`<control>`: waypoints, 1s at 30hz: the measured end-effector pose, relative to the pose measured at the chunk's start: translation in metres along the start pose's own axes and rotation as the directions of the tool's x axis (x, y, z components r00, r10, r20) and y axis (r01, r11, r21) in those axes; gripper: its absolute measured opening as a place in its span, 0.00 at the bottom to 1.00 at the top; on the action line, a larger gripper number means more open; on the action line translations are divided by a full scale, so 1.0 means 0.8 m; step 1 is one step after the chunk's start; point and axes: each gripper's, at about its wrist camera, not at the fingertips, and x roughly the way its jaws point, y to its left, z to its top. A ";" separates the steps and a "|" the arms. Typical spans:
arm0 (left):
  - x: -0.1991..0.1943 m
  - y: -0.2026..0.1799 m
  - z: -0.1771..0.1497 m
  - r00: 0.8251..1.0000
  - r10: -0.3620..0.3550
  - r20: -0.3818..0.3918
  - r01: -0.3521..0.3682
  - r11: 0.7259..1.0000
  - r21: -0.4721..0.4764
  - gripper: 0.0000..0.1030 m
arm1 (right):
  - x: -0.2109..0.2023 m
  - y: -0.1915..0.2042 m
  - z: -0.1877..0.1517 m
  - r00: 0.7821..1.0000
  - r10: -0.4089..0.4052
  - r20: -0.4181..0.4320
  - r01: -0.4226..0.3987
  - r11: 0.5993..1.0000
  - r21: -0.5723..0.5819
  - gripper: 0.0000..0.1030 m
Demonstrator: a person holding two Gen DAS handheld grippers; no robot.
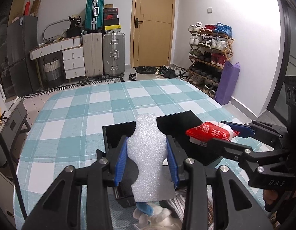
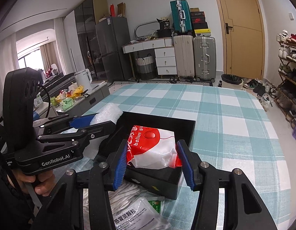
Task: Organize soft objects
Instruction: 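Carry the foam piece and red-and-white bag into the black box with both grippers, then open both grippers to release the foam and bag inside the box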
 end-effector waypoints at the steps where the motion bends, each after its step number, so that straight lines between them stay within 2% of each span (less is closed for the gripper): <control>1: 0.002 0.000 0.000 1.000 -0.002 -0.003 0.002 1.000 0.000 0.36 | 0.002 0.000 0.000 1.000 0.001 -0.002 -0.001 1.000 -0.002 0.49; 23: 0.029 0.004 0.008 1.000 -0.010 -0.019 0.010 1.000 -0.011 0.36 | 0.022 0.000 0.003 1.000 -0.015 -0.023 0.015 1.000 -0.023 0.50; 26: 0.031 0.003 0.008 1.000 -0.014 -0.025 0.014 1.000 -0.007 0.36 | 0.025 -0.001 0.004 0.999 -0.021 -0.028 0.020 0.999 -0.026 0.53; 29: 0.032 0.000 0.007 0.999 -0.009 -0.038 0.009 1.000 0.003 0.37 | 0.024 -0.002 0.004 0.999 -0.035 -0.025 0.034 0.999 -0.029 0.64; 30: 0.031 -0.001 0.006 0.999 -0.004 -0.037 0.004 1.000 0.004 0.41 | 0.023 -0.002 0.004 0.999 -0.038 -0.025 0.037 0.999 -0.031 0.67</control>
